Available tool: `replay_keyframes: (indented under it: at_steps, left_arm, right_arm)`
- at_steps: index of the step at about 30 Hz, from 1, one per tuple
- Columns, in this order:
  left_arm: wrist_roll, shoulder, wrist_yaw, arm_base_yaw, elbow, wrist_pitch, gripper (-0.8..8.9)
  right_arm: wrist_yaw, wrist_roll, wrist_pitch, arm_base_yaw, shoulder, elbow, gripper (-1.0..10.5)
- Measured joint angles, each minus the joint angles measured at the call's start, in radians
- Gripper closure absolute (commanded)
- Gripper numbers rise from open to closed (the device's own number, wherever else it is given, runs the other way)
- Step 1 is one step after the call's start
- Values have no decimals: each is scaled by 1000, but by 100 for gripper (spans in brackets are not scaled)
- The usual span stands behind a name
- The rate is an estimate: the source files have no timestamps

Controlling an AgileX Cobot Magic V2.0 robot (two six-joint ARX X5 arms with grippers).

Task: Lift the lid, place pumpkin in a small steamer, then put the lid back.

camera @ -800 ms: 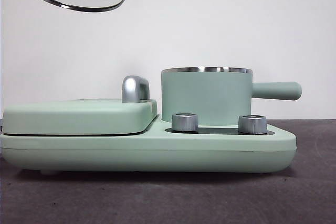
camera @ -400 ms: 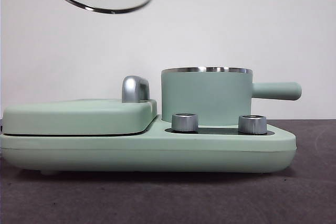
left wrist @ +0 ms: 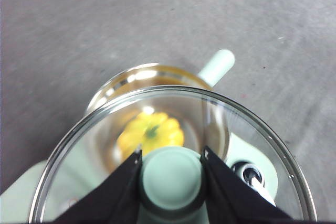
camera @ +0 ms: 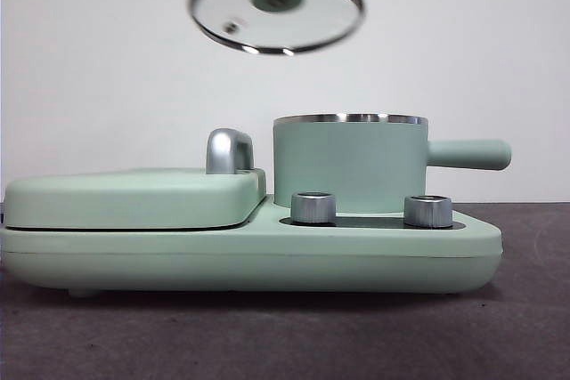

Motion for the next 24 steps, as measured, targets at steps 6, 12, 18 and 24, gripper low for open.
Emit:
replay_keyframes:
  at_steps: [6, 12, 18, 24]
  left_arm:
    - [1, 109, -26, -56, 0, 157, 763]
    - [1, 177, -53, -69, 0, 282, 763]
    - [2, 219, -86, -69, 0, 299, 763]
    - [28, 239, -86, -69, 0, 300, 763]
  right_arm:
    - [0, 0, 1, 0, 0, 0, 411]
    - [-10, 8, 1, 0, 0, 0, 411]
    - [-18, 26, 0, 0, 0, -1, 411]
    - [-18, 30, 1, 0, 0, 0, 411]
